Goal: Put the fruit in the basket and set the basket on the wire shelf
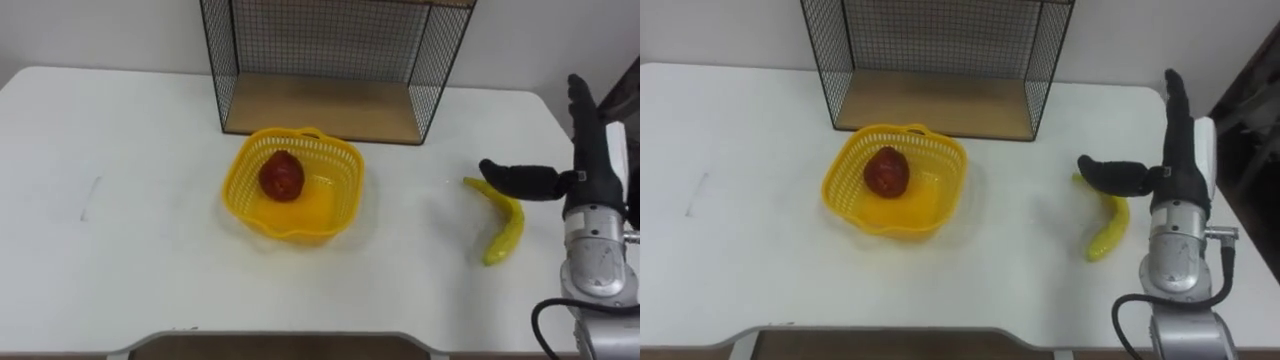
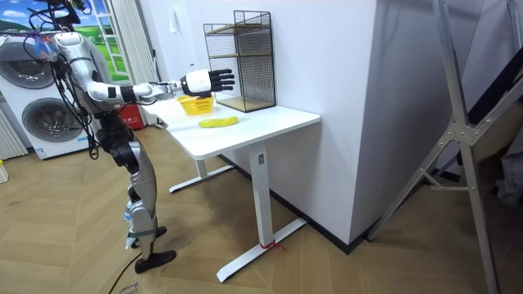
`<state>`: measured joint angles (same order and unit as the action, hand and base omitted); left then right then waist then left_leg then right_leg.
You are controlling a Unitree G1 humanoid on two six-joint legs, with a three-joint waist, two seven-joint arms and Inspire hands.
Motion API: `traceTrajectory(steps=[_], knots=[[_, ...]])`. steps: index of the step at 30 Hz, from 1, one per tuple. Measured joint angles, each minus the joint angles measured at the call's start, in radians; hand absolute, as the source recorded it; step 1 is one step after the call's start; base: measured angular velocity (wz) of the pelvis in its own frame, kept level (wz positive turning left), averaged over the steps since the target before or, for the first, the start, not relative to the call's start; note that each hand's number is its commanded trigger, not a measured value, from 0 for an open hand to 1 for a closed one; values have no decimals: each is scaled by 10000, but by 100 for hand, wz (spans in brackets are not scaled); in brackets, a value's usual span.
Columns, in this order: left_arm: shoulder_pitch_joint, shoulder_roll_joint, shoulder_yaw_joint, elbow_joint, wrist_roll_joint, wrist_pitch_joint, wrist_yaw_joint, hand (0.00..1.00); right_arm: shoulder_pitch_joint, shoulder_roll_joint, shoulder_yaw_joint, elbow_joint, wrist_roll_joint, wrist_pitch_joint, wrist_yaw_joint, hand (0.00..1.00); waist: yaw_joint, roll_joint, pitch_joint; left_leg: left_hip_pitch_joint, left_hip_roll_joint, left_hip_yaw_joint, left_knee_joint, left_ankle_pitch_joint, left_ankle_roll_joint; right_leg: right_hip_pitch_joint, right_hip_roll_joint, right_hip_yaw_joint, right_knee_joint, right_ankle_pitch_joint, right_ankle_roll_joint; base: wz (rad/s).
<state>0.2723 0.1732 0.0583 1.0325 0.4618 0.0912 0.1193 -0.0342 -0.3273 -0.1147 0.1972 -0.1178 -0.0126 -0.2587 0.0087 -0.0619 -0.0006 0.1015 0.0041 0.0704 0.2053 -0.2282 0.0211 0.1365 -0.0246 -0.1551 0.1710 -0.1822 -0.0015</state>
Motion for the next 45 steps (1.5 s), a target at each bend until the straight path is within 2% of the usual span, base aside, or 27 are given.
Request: traceTrajectory(steps=[5, 10, 15, 21, 26, 29, 34, 36, 37, 45], knots=[[90, -14, 210, -284, 4, 107, -196, 0, -259, -56, -31, 951, 210, 152, 483, 0, 33, -87, 11, -32, 7, 9, -16, -1, 0, -37, 17, 42, -11, 0, -1, -1], [216, -13, 450, -728, 15, 163, -244, 0, -284, -137, -41, 1483, 350, 300, 1049, 0, 90, -51, 13, -51, 38, 79, -6, -1, 0, -97, 13, 69, -11, 1, 1, -3], [208, -6, 580, -742, 35, 229, -258, 0, -454, -256, -52, 2226, 734, 360, 1535, 0, 107, -3, 4, -43, 31, 72, -29, -1, 0, -100, 0, 2, -20, 1, 1, 0], [263, -6, 612, -687, 69, 457, -425, 0, -532, -259, -63, 3552, 713, 475, 2450, 0, 116, -63, -24, -18, -3, -7, -17, 1, 2, -45, -14, -27, -20, 0, 1, 1], [324, 58, 857, -661, 73, 569, -509, 0, -733, -298, -67, 4290, 693, 404, 2925, 0, 212, -267, -71, -14, -15, -128, 58, 6, 5, 37, -2, -101, -33, -1, 0, 6], [284, 77, 880, -663, 67, 612, -512, 0, -899, -330, -69, 4965, 564, 277, 3060, 0, 233, -398, -32, -29, -12, -281, 105, -5, 4, 146, -8, -235, -43, -1, 0, 15], [251, 117, 868, -660, 81, 631, -583, 0, -1075, -337, -261, 5526, -130, 171, 3258, 0, 230, -402, -28, -101, -16, -468, 329, -47, -4, 196, -15, -372, -57, -1, -1, 12], [238, 128, 868, -654, 80, 631, -613, 0, -1196, -338, -273, 5764, -276, 109, 3284, 78, 235, -382, -40, -91, -17, -475, 357, -45, -7, 216, -10, -379, -56, -2, -2, 4], [219, 128, 864, -654, 80, 632, -619, 0, -1239, -337, -273, 5838, -381, 93, 3318, 100, 236, -368, -45, -95, -28, -484, 384, -44, -8, 234, -6, -392, -57, -2, -4, 0], [102, 166, 862, -648, 88, 694, -634, 0, -1390, -514, -366, 6197, -915, 86, 3205, 100, 253, -351, -54, -71, -36, -502, 468, -45, -8, 336, 3, -403, -106, -3, -6, 0]])
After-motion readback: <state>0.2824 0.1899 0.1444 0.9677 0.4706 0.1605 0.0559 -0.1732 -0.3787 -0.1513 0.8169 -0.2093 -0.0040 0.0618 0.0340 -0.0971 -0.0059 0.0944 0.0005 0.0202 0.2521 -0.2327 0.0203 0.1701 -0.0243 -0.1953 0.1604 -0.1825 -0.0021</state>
